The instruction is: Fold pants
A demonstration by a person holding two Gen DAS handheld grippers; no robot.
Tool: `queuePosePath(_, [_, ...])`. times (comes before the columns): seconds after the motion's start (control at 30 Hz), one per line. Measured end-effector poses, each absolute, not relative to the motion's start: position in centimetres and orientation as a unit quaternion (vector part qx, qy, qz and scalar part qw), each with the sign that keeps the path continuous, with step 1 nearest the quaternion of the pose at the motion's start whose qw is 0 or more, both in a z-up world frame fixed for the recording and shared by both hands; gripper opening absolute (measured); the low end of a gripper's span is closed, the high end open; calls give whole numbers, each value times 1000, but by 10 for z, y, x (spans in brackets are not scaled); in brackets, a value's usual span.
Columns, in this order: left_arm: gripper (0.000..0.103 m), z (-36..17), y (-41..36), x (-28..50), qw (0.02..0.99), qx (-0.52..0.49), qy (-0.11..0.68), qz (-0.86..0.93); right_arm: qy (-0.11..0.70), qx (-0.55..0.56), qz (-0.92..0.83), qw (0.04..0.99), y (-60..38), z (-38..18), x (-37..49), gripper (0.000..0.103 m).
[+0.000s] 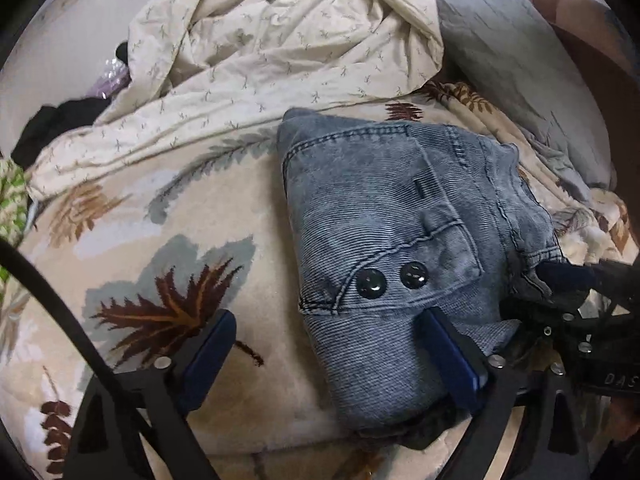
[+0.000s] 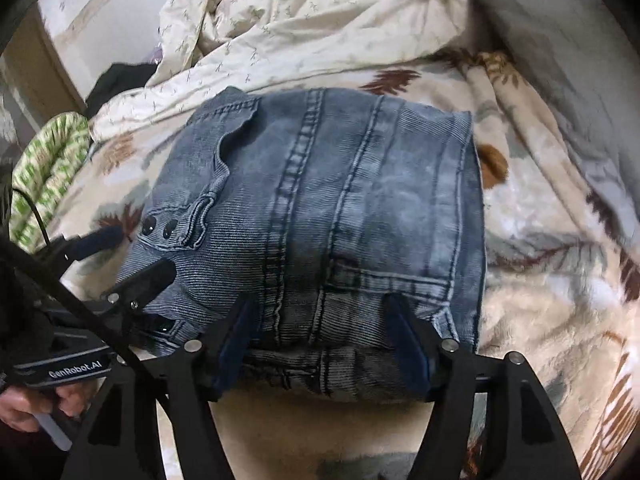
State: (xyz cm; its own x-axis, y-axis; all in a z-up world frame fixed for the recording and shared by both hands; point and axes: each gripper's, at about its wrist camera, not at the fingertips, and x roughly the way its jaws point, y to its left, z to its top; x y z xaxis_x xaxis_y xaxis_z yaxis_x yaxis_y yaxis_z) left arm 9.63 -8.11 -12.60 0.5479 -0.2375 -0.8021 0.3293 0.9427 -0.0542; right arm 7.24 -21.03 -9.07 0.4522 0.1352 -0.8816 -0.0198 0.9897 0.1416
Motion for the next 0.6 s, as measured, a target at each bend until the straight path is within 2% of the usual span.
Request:
queuePosePath(0.2, [100, -127, -72, 99, 872, 11, 461, -163, 522, 68, 51, 849, -215, -94, 75, 72])
queuePosePath(0.33, [94, -109, -63, 90, 877, -4, 450, -171, 511, 79, 57, 854, -218, -84, 68, 71])
queuePosePath(0.5, [93, -65, -42, 83, 908, -19, 390, -152, 440, 84, 42, 893, -231, -43, 57, 71])
queuePosePath(0.6, [94, -48, -37, 86, 919, -9, 365, -150, 427, 107, 21, 897, -249, -33, 56, 71])
